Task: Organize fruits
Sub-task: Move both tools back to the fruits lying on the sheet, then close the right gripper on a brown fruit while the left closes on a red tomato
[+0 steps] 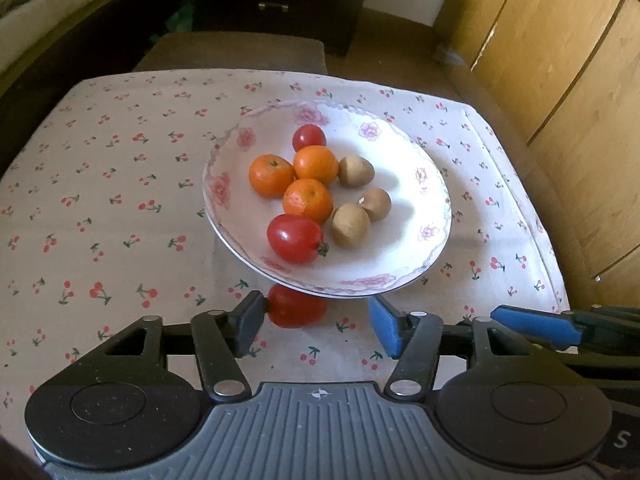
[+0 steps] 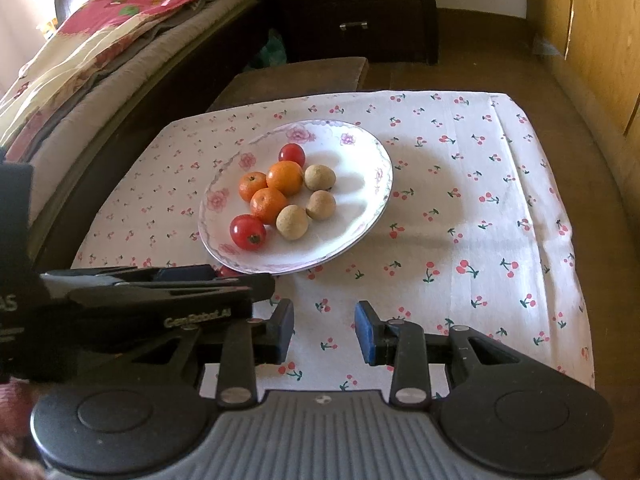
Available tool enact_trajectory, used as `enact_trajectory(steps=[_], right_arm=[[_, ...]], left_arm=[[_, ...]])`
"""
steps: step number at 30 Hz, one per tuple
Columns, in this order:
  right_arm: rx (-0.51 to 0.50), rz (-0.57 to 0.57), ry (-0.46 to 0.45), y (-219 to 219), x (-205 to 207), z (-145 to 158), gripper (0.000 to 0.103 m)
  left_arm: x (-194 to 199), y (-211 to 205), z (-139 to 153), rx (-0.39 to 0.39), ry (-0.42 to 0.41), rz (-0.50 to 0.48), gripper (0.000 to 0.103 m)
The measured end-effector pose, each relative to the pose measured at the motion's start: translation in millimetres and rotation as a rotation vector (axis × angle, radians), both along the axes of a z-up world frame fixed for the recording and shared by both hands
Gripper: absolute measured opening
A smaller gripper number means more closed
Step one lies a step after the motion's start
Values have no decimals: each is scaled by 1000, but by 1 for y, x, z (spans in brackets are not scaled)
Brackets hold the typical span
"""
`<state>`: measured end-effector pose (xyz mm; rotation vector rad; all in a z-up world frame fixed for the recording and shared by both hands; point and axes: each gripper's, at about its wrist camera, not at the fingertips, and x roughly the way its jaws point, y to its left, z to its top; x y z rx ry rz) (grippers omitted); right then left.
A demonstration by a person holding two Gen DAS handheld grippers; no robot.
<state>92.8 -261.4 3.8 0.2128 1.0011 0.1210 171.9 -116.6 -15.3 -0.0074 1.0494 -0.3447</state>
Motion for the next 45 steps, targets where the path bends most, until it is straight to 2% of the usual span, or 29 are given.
enact_trajectory(steps=[2, 7, 11, 13, 25, 31, 36, 42, 45], right_arm=[[10, 1, 4, -2, -1, 0, 36], [14, 9, 8, 0, -2, -1, 38], [10, 12, 15, 1, -3, -1, 38], [10, 13, 15, 2, -5, -1, 38], [-7, 79, 54, 26, -7, -12, 42], [12, 104, 60, 42, -3, -15, 45], [25, 138, 73, 63, 3, -22, 45], [-12, 193, 97, 84, 12, -42, 45], [-35, 210, 68, 86, 12, -42, 38]], left_arm=[[0, -3, -1, 8, -3, -5, 68], [-3, -5, -4, 37, 5, -6, 44], [-7, -3, -5, 38, 16, -14, 44], [-9, 0, -5, 35, 26, -13, 40], [-27, 27, -1, 34, 48, 15, 39], [-30, 52, 5, -5, 49, 83, 41], [-25, 69, 11, -35, 36, 143, 48], [-22, 76, 11, -43, 34, 154, 52], [-21, 74, 10, -51, 42, 151, 54]])
